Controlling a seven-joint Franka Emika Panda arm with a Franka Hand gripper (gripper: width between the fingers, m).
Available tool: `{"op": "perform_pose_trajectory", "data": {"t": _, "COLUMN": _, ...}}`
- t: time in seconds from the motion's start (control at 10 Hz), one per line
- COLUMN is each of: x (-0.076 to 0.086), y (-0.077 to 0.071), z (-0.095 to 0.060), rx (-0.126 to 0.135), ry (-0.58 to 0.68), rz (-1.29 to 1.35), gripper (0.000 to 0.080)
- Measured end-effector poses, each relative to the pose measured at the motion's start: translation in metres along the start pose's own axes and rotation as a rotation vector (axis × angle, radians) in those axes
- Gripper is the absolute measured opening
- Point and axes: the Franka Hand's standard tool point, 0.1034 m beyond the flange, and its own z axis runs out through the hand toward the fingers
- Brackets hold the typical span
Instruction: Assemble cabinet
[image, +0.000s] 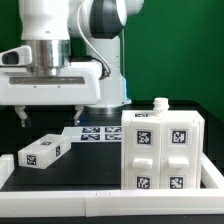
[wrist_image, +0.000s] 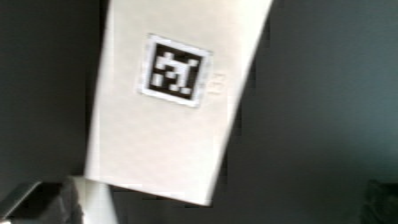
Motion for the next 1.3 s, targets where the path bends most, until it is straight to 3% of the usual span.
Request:
{"op": "perform_pose_trajectory", "data": {"t": 0.3, "x": -0.01, "y": 0.008, "z": 0.015, "rx": 0.0, "ry": -0.022, "rz": 0.076, "gripper": 0.0797}}
{"op": "perform_pose_trajectory", "data": {"t": 0.7, "x": -0.01, "y": 0.011, "z": 0.019, "rx": 0.001, "ry": -0.023, "rz": 0.052, "gripper": 0.0797}}
{"op": "perform_pose_trajectory", "data": {"t": 1.3, "x": -0.022, "y": 0.008, "z": 0.053, "rx": -0.022, "ry": -0.03, "rz": 0.036, "gripper": 0.0797}}
